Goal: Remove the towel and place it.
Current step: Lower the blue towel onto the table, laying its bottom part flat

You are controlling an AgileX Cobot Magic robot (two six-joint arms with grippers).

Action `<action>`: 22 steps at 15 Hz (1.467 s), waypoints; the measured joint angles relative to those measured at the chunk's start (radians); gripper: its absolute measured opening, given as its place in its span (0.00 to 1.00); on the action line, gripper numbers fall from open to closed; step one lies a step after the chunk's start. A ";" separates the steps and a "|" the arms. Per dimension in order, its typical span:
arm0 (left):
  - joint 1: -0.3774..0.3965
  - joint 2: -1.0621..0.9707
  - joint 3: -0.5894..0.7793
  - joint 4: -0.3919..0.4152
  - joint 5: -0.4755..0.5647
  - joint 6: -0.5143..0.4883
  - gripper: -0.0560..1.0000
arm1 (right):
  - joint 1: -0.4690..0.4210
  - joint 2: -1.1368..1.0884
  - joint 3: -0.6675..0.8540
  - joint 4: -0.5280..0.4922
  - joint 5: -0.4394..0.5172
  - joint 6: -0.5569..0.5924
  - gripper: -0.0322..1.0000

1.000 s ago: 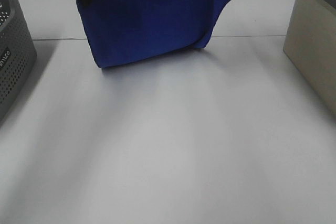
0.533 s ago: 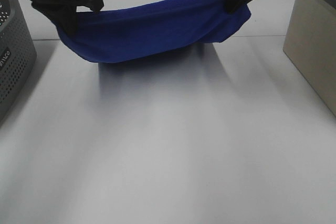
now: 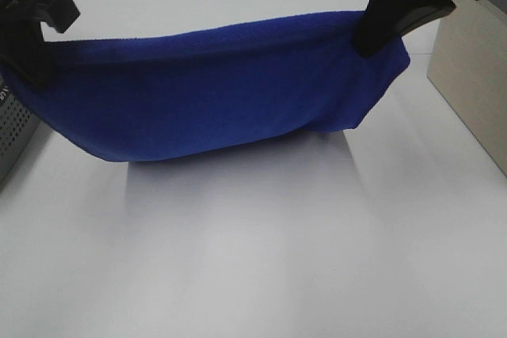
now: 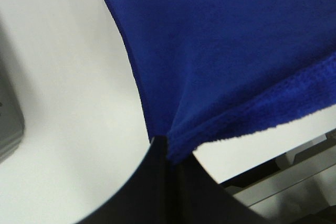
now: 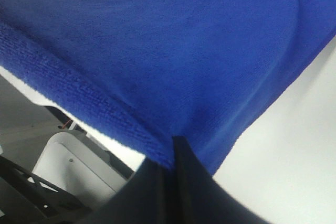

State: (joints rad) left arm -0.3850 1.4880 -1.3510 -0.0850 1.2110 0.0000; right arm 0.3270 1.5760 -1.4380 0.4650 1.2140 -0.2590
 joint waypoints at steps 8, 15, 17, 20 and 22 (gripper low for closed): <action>0.000 -0.331 0.029 -0.082 -0.003 -0.092 0.05 | 0.007 -0.320 0.016 0.084 0.004 0.046 0.03; -0.005 -0.395 -0.286 -0.062 -0.007 -0.113 0.05 | 0.009 -0.366 -0.281 0.121 0.006 0.020 0.03; -0.010 -0.344 -0.324 0.005 -0.008 -0.113 0.05 | 0.011 -0.321 -0.309 0.094 0.005 -0.011 0.03; -0.015 -0.190 -0.328 0.131 -0.068 -0.113 0.05 | 0.018 -0.193 -0.309 -0.024 -0.110 -0.045 0.03; -0.015 -0.052 -0.328 0.251 -0.232 -0.118 0.05 | 0.018 -0.075 -0.309 -0.126 -0.303 -0.075 0.03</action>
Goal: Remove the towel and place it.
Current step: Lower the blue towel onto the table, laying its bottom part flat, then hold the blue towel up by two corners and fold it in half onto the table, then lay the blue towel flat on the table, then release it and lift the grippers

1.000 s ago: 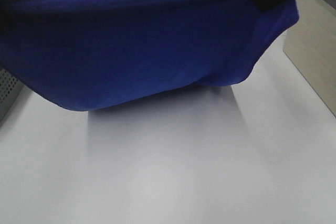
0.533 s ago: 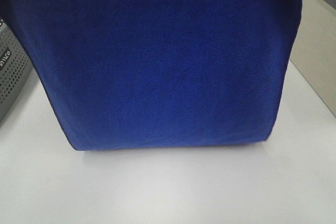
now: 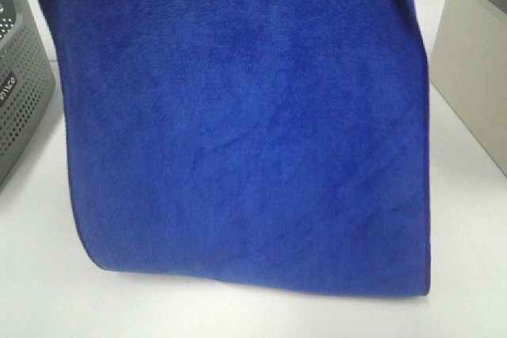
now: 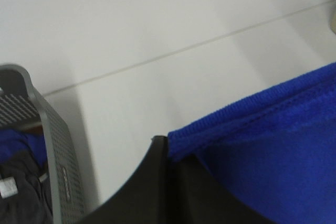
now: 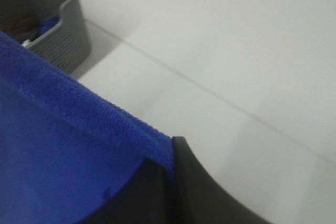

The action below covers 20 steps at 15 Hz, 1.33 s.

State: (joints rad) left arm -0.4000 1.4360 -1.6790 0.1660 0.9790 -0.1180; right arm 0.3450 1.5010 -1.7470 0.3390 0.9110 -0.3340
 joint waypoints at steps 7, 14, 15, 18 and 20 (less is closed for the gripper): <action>0.012 0.453 -0.342 0.695 -0.721 -0.377 0.05 | -0.019 0.381 -0.289 -0.060 -0.810 -0.164 0.03; -0.046 0.631 -0.643 0.606 -0.459 -0.273 0.05 | -0.101 0.466 -0.461 0.019 -0.427 -0.153 0.03; -0.070 0.634 -0.610 0.499 -0.332 -0.168 0.05 | -0.115 0.472 -0.433 0.019 -0.301 -0.140 0.03; -0.110 0.636 -0.534 0.174 0.158 0.000 0.05 | -0.140 0.474 -0.319 0.004 0.119 -0.097 0.03; -0.107 0.635 -0.450 0.079 0.228 0.015 0.05 | -0.141 0.481 -0.225 0.001 0.280 -0.089 0.03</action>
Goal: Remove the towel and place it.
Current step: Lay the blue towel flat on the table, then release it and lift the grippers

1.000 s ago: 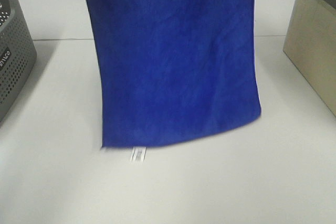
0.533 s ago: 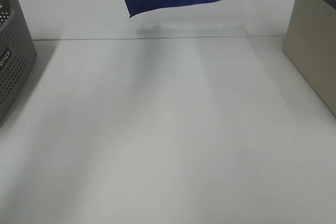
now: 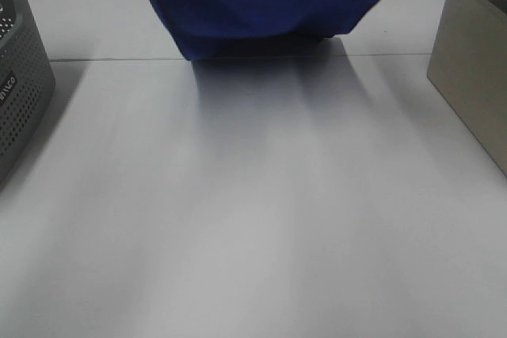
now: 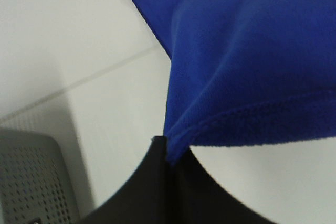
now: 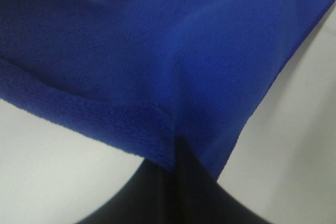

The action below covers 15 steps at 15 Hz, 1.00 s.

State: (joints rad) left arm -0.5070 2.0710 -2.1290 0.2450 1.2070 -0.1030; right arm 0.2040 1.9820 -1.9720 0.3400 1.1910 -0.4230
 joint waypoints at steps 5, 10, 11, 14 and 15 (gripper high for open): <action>0.003 -0.051 0.293 -0.135 0.003 0.024 0.05 | -0.002 -0.007 0.258 -0.001 0.022 0.002 0.03; 0.002 -0.303 0.598 -0.220 -0.001 0.024 0.05 | -0.002 -0.177 0.517 0.057 0.022 0.020 0.03; 0.002 -0.348 0.643 -0.245 -0.004 0.024 0.05 | -0.002 -0.219 0.569 0.071 0.022 0.020 0.03; -0.008 -0.475 0.844 -0.367 -0.011 0.024 0.05 | 0.002 -0.323 0.756 0.102 0.022 0.024 0.03; -0.008 -0.475 0.844 -0.367 -0.011 0.024 0.05 | 0.002 -0.323 0.756 0.102 0.022 0.024 0.03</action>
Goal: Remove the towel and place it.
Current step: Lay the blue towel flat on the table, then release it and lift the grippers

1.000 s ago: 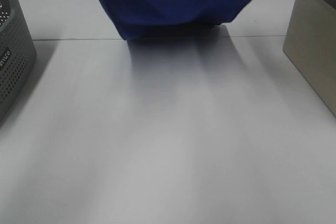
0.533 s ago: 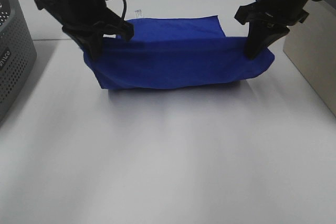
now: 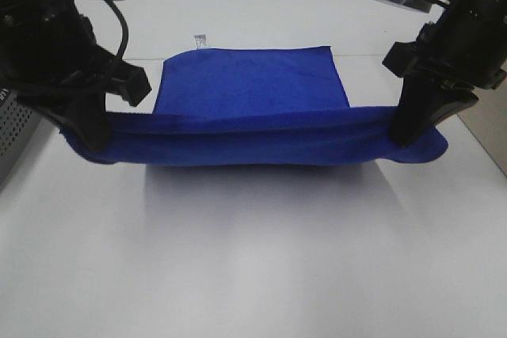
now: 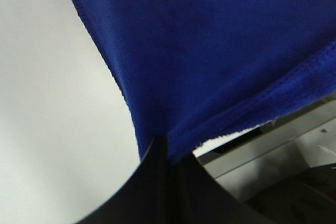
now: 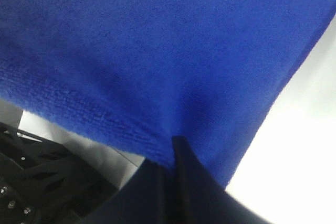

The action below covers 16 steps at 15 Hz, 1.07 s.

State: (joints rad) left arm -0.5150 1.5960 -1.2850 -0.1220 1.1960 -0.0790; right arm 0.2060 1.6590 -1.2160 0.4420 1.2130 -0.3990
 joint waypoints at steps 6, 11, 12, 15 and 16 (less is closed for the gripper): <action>-0.155 -0.167 0.232 -0.070 -0.025 -0.094 0.05 | 0.000 -0.213 0.318 0.021 0.000 0.027 0.03; -0.333 -0.287 0.409 -0.179 -0.050 -0.239 0.05 | 0.000 -0.331 0.528 0.043 0.003 0.053 0.03; -0.374 -0.299 0.425 -0.190 -0.052 -0.265 0.05 | 0.000 -0.349 0.559 0.045 0.004 0.054 0.03; -0.438 -0.305 0.478 -0.201 -0.071 -0.329 0.05 | 0.000 -0.388 0.648 0.069 0.007 0.055 0.03; -0.440 -0.305 0.494 -0.208 -0.082 -0.333 0.05 | 0.000 -0.392 0.667 0.075 0.007 0.055 0.03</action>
State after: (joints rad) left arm -0.9550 1.2910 -0.7910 -0.3300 1.1140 -0.4120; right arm 0.2060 1.2670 -0.5490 0.5170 1.2200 -0.3440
